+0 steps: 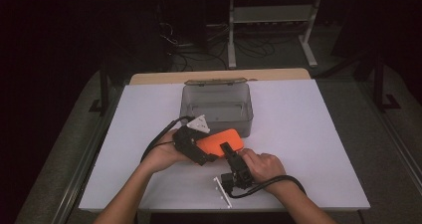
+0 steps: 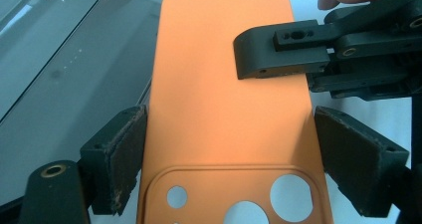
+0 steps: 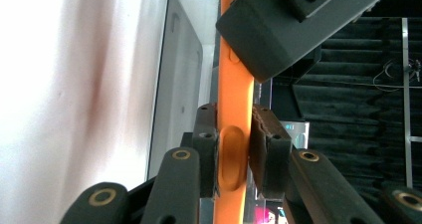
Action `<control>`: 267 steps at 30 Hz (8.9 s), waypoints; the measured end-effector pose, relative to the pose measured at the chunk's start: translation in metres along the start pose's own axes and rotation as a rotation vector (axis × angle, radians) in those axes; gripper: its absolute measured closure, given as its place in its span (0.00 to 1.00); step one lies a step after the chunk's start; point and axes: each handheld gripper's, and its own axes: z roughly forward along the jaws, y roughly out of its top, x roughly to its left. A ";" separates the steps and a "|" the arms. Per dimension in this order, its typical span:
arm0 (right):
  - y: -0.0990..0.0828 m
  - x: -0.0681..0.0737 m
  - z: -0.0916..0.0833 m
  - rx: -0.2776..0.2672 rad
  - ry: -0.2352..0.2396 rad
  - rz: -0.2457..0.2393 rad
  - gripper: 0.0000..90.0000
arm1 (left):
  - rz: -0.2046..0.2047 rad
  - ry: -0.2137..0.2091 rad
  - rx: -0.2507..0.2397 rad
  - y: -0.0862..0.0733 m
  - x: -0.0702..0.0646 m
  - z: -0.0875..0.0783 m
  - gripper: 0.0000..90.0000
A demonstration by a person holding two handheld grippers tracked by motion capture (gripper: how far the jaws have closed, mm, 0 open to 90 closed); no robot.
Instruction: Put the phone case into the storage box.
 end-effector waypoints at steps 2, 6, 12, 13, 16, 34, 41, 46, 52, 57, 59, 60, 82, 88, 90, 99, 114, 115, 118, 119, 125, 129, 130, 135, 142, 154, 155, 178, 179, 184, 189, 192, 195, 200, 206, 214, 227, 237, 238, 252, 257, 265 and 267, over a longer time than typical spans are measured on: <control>0.000 0.000 0.000 0.002 -0.005 -0.001 0.83 | -0.001 -0.001 -0.001 0.000 0.000 0.000 0.18; 0.000 0.002 0.000 -0.001 -0.024 -0.005 0.85 | -0.005 -0.007 -0.004 0.000 0.001 0.000 0.18; 0.000 0.003 -0.001 0.002 -0.048 0.004 0.89 | -0.015 -0.019 -0.010 0.000 0.001 0.000 0.18; 0.000 0.003 -0.001 0.000 -0.051 0.002 0.90 | -0.016 -0.020 -0.010 0.000 0.001 0.000 0.18; 0.000 0.004 -0.001 0.003 -0.056 0.001 0.91 | -0.018 -0.023 -0.010 0.000 0.001 0.000 0.18; 0.001 0.003 -0.001 0.003 -0.049 -0.001 0.91 | -0.024 -0.030 -0.033 -0.001 0.000 0.000 0.20; 0.002 0.004 -0.001 -0.001 -0.042 0.000 0.91 | -0.029 -0.031 -0.062 0.000 -0.001 -0.004 0.19; 0.002 0.004 -0.001 -0.002 -0.036 0.000 0.91 | -0.030 -0.034 -0.066 0.000 0.000 -0.008 0.19; 0.002 0.004 -0.001 -0.003 -0.038 0.000 0.91 | -0.036 -0.029 -0.084 -0.001 0.002 -0.017 0.19; 0.001 0.003 -0.001 -0.003 -0.039 -0.001 0.91 | -0.052 -0.019 -0.106 -0.005 0.006 -0.028 0.19; 0.001 0.003 -0.001 -0.003 -0.041 0.000 0.91 | -0.062 -0.013 -0.112 -0.008 0.008 -0.031 0.19; 0.001 0.002 -0.001 -0.006 -0.042 -0.006 0.91 | -0.065 -0.008 -0.112 -0.009 0.010 -0.034 0.19; 0.000 0.002 -0.001 -0.002 -0.051 -0.013 0.91 | -0.154 0.101 -0.146 -0.072 0.018 -0.059 0.16; 0.000 0.001 -0.001 -0.001 -0.051 -0.008 0.91 | -0.163 0.116 -0.145 -0.093 0.010 -0.054 0.15; 0.000 0.001 -0.001 0.001 -0.054 -0.005 0.91 | -0.176 0.121 -0.155 -0.099 0.006 -0.053 0.14; -0.001 0.000 -0.002 0.000 -0.057 0.001 0.91 | -0.189 0.152 -0.173 -0.121 -0.004 -0.049 0.02; -0.001 0.000 -0.002 0.000 -0.064 0.003 0.91 | -0.130 0.208 -0.155 -0.137 -0.017 -0.039 0.00; -0.001 -0.001 -0.002 0.001 -0.062 0.003 0.91 | -0.125 0.212 -0.154 -0.137 -0.017 -0.039 0.00; -0.001 -0.002 -0.002 0.002 -0.065 0.006 0.90 | -0.134 0.210 -0.161 -0.136 -0.013 -0.040 0.00; -0.002 -0.002 -0.002 0.003 -0.066 0.007 0.91 | -0.132 0.211 -0.160 -0.136 -0.012 -0.040 0.00; -0.002 -0.002 -0.002 0.005 -0.062 0.014 0.90 | -0.149 0.221 -0.176 -0.137 -0.010 -0.042 0.00; -0.002 -0.004 -0.002 0.009 -0.052 0.033 0.90 | -0.154 0.223 -0.175 -0.137 -0.010 -0.042 0.00; -0.003 -0.004 -0.002 0.010 -0.051 0.038 0.91 | -0.151 0.228 -0.176 -0.137 -0.011 -0.042 0.00; -0.003 -0.006 -0.002 0.010 -0.040 0.069 0.91 | -0.136 0.231 -0.159 -0.136 -0.013 -0.040 0.00; -0.007 -0.010 0.000 0.017 -0.004 0.149 0.90 | -0.141 0.235 -0.161 -0.137 -0.012 -0.041 0.00; -0.010 -0.013 0.001 0.013 0.034 0.229 0.90 | -0.145 0.232 -0.167 -0.139 -0.011 -0.041 0.00; -0.010 -0.013 0.001 0.012 0.036 0.229 0.90 | -0.145 0.231 -0.166 -0.139 -0.011 -0.040 0.00; -0.017 -0.019 0.005 0.016 0.107 0.370 0.90 | -0.144 0.233 -0.152 -0.139 -0.011 -0.039 0.00; -0.017 -0.019 0.005 0.016 0.110 0.374 0.90 | -0.143 0.234 -0.153 -0.139 -0.011 -0.039 0.00; -0.018 -0.021 0.006 0.014 0.133 0.404 0.90 | -0.148 0.238 -0.156 -0.140 -0.011 -0.040 0.00; -0.021 -0.025 0.007 0.014 0.161 0.464 0.90 | -0.147 0.235 -0.155 -0.141 -0.011 -0.040 0.00; -0.023 -0.027 0.008 0.013 0.179 0.497 0.90 | -0.149 0.234 -0.156 -0.141 -0.011 -0.040 0.00; -0.025 -0.029 0.008 0.014 0.193 0.522 0.90 | -0.153 0.233 -0.157 -0.142 -0.010 -0.040 0.00; -0.027 -0.031 0.009 0.009 0.214 0.560 0.90 | -0.155 0.232 -0.157 -0.142 -0.010 -0.040 0.00; -0.030 -0.033 0.010 0.009 0.245 0.609 0.90 | -0.154 0.232 -0.157 -0.142 -0.010 -0.040 0.00; -0.034 -0.036 0.012 0.012 0.278 0.679 0.90 | -0.150 0.232 -0.156 -0.143 -0.010 -0.041 0.00; -0.041 -0.040 0.015 0.009 0.322 0.755 0.90 | -0.155 0.227 -0.159 -0.142 -0.009 -0.041 0.00; -0.046 -0.043 0.014 0.000 0.359 0.814 0.90 | -0.157 0.223 -0.159 -0.141 -0.010 -0.040 0.00; -0.047 -0.043 0.014 -0.001 0.361 0.820 0.90 | -0.156 0.223 -0.159 -0.141 -0.010 -0.040 0.00; -0.054 -0.046 0.019 -0.020 0.428 0.946 0.90 | -0.157 0.227 -0.161 -0.141 -0.010 -0.041 0.00; -0.056 -0.047 0.019 -0.026 0.455 0.974 0.90 | -0.158 0.227 -0.162 -0.141 -0.010 -0.041 0.00; -0.063 -0.051 0.020 -0.049 0.496 1.059 0.90 | -0.152 0.224 -0.160 -0.140 -0.011 -0.041 0.00; -0.065 -0.052 0.021 -0.057 0.508 1.084 0.90 | -0.153 0.223 -0.161 -0.140 -0.011 -0.040 0.00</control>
